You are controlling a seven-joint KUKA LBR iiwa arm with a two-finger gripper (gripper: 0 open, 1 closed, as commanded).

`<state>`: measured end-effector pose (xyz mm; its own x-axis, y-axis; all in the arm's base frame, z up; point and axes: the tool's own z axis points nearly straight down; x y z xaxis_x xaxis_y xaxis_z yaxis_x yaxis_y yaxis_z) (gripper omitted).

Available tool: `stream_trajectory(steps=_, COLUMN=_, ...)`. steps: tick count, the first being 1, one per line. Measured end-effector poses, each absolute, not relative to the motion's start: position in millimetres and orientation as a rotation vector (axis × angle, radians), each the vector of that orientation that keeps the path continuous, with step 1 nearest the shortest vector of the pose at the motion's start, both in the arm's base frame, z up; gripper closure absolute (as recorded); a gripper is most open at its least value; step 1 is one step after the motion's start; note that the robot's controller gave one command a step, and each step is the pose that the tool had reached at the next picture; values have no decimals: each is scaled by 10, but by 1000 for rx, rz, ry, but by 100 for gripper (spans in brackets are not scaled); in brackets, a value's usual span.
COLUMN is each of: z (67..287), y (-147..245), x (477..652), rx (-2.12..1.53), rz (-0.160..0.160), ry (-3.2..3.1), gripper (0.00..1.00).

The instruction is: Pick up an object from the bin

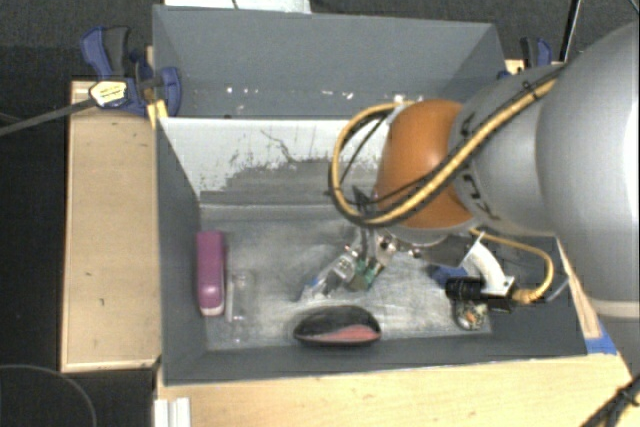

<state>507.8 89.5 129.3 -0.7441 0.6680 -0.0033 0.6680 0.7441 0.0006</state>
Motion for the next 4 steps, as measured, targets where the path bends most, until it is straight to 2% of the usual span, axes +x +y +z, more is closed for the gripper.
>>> stream_trajectory(steps=1, z=973, y=1366, x=4821, rx=1163, rz=0, ry=2922, gripper=0)
stream_trajectory(steps=2, z=1046, y=248, x=5072, rx=1320, rz=-3, ry=2845, gripper=0)
stream_trajectory(steps=3, z=733, y=626, x=4904, rx=1332, rz=11, ry=2820, gripper=0)
stream_trajectory(steps=4, z=749, y=630, x=4905, rx=1339, rz=14, ry=2822, gripper=100)
